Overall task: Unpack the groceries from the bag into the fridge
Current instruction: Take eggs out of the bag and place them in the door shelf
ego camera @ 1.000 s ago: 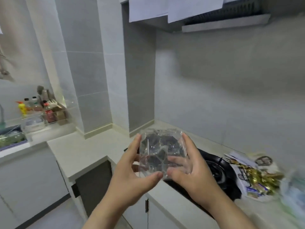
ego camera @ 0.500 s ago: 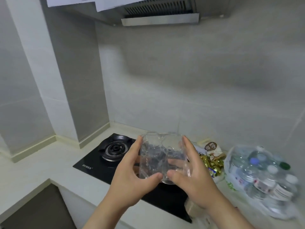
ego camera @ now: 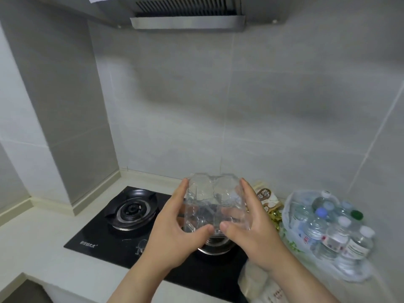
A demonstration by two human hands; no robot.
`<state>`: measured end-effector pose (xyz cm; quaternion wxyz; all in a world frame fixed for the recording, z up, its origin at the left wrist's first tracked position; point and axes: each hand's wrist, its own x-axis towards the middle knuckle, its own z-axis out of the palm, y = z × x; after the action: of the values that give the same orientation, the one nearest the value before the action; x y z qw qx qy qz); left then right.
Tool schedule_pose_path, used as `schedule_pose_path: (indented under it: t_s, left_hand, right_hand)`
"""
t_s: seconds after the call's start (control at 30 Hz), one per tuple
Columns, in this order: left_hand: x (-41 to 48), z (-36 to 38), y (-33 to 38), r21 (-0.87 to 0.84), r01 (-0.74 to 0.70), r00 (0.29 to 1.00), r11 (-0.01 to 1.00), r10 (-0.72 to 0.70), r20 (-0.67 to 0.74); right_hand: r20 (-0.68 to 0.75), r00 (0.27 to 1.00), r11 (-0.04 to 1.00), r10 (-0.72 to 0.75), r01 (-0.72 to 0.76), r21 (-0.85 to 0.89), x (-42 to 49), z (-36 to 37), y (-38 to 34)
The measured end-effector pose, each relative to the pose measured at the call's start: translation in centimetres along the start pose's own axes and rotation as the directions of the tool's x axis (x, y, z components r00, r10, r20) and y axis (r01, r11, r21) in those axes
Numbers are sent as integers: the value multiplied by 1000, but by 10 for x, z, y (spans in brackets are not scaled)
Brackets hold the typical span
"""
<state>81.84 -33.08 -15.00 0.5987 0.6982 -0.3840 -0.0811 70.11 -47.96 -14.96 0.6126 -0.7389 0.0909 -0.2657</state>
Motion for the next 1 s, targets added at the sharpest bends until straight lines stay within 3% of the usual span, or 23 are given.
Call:
schedule_pose_path:
  t_s: [0.3, 0.6, 0.77, 1.0]
  left_hand:
    - [18, -4, -13, -32, -20, 990, 999, 24, 138]
    - [21, 42, -25, -95, 49, 943, 994, -14, 332]
    - [14, 76, -34, -59, 114, 898, 992, -77, 433]
    - [16, 124, -50, -8, 160, 870, 987, -137, 474]
  right_hand:
    - [-141, 987, 996, 81, -84, -18, -8, 6, 2]
    - [-262, 958, 983, 114, -148, -112, -45, -28, 8]
    - [-316, 916, 948, 249, -297, -114, -72, -57, 25]
    - [-383, 868, 908, 315, -394, -146, -89, -98, 43]
